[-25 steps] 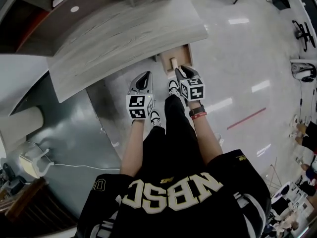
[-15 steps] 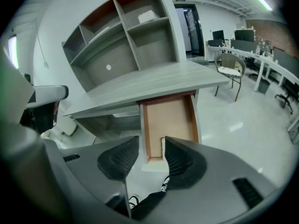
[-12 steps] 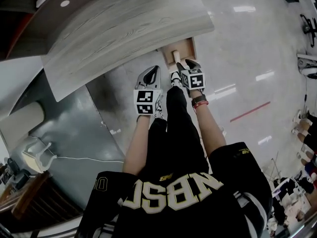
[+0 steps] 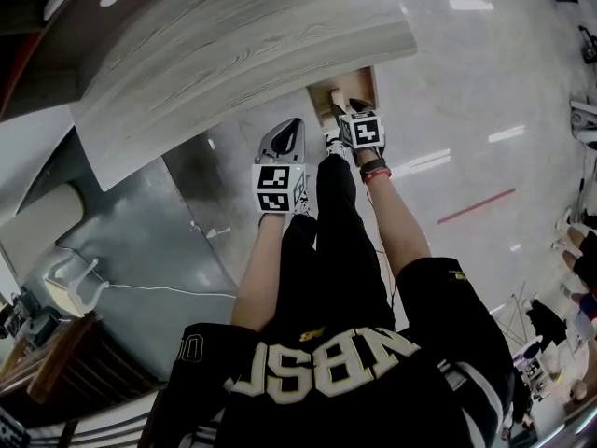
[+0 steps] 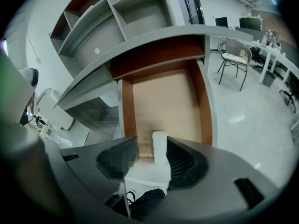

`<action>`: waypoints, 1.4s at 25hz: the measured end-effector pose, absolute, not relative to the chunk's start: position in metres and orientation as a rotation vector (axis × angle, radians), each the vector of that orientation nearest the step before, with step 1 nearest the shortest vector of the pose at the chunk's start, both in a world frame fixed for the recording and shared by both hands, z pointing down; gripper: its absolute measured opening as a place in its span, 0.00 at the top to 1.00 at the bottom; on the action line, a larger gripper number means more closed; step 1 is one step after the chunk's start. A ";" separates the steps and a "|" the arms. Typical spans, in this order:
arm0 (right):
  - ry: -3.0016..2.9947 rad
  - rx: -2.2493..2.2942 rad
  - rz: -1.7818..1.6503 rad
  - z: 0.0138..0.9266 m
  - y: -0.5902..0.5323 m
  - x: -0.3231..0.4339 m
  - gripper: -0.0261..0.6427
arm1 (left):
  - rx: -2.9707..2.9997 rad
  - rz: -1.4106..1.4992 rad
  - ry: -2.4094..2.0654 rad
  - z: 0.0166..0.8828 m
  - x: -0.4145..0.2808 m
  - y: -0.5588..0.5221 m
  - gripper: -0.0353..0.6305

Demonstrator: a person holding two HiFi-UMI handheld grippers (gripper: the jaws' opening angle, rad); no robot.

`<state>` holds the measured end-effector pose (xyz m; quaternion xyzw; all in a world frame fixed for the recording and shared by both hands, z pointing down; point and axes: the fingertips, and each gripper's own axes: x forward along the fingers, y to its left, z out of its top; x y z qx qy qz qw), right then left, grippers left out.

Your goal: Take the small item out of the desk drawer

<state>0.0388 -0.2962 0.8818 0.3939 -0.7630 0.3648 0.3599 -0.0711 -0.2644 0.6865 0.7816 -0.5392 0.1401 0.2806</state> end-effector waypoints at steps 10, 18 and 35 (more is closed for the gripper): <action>-1.871 0.962 0.897 0.916 -0.317 0.036 0.71 | 2.043 0.386 -1.464 0.702 -0.082 -0.269 0.92; -1.844 0.980 0.877 0.922 -0.318 0.042 0.80 | 2.017 0.375 -1.499 0.704 -0.094 -0.268 0.92; -1.910 1.086 0.846 0.836 -0.310 0.050 0.82 | 2.054 0.317 -1.518 0.661 -0.110 -0.253 0.92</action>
